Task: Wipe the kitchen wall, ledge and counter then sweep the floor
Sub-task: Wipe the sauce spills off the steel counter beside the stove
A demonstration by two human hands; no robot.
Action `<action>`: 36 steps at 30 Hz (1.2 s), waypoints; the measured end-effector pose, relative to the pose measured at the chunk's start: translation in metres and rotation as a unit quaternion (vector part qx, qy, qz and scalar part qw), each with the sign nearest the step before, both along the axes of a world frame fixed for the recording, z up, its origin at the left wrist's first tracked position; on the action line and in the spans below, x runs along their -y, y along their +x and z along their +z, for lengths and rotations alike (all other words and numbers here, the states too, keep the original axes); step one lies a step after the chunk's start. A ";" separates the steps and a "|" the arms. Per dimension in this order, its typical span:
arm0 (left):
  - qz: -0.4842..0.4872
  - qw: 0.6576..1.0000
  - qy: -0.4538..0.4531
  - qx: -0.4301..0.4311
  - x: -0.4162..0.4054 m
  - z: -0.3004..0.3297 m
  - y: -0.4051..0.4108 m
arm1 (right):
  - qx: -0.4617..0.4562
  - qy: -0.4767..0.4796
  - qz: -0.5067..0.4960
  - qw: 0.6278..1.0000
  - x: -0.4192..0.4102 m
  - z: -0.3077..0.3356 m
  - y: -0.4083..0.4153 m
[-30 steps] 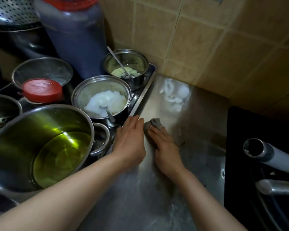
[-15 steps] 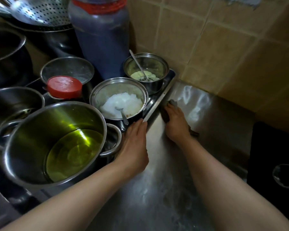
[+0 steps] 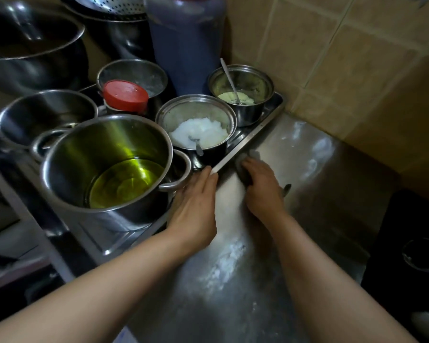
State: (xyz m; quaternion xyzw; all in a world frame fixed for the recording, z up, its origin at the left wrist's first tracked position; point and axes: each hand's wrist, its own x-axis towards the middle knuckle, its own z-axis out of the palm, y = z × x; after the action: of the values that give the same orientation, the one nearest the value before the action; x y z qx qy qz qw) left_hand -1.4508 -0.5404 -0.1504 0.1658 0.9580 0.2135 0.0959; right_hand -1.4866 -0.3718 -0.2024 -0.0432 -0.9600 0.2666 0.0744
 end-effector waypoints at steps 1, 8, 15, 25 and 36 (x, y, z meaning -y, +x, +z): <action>0.000 1.000 -0.005 0.001 0.003 0.000 0.003 | 0.018 0.000 -0.015 1.000 0.001 0.001 -0.001; -0.010 1.000 -0.013 0.005 0.028 -0.002 0.017 | -0.050 -0.046 0.119 0.990 0.051 -0.009 0.057; -0.010 0.999 -0.051 0.013 0.032 0.002 0.028 | 0.025 0.049 0.081 0.995 0.019 -0.004 0.056; -0.041 0.998 -0.054 0.014 0.018 0.004 0.047 | 0.031 0.037 0.088 0.995 0.031 -0.001 0.128; -0.089 0.995 -0.027 0.037 -0.019 -0.003 0.070 | 0.036 0.048 -0.065 0.996 0.010 -0.001 0.171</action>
State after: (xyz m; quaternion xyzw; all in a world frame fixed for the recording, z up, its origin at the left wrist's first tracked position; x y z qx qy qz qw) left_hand -1.3812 -0.5217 -0.1538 0.2395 0.9407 0.1837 0.1546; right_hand -1.3153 -0.3822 -0.2037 -0.1119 -0.9688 0.2131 0.0592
